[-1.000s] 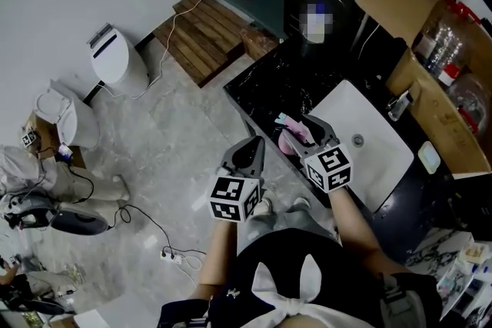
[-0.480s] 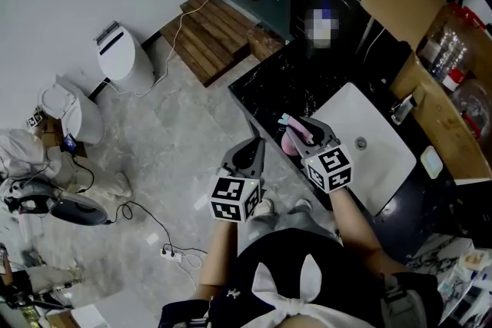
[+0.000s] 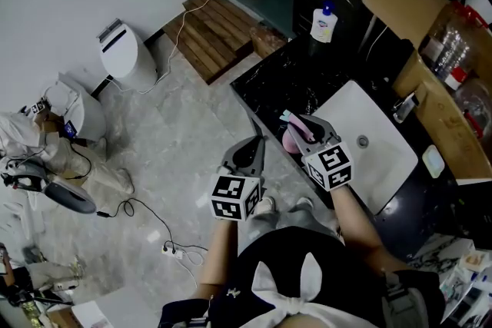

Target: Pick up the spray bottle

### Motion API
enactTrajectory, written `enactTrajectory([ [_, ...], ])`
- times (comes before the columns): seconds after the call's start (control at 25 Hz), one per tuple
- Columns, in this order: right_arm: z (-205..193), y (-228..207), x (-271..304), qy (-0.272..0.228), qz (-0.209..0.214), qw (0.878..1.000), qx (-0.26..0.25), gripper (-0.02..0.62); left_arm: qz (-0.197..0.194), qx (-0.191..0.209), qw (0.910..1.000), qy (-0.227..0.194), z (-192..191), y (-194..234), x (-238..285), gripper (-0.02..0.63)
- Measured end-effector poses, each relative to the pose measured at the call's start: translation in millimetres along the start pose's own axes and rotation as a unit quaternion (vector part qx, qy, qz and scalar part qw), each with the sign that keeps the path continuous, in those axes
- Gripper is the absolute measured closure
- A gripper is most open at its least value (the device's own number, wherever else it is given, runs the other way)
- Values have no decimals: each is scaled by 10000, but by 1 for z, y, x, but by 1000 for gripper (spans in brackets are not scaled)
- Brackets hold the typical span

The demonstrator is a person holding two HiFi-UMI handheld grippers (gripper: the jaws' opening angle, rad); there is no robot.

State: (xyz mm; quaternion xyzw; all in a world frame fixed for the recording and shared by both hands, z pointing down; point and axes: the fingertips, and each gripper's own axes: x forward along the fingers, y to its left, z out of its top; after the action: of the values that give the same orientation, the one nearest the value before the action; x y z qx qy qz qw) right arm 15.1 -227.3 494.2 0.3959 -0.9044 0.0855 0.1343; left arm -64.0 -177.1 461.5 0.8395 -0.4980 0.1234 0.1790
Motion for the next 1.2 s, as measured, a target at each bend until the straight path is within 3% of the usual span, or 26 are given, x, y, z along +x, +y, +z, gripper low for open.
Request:
enactTrajectory([
  [1.2,12,11,-11,-109,40,9996,-262,495,60,26,10000,-64,-3,-6,-11,578],
])
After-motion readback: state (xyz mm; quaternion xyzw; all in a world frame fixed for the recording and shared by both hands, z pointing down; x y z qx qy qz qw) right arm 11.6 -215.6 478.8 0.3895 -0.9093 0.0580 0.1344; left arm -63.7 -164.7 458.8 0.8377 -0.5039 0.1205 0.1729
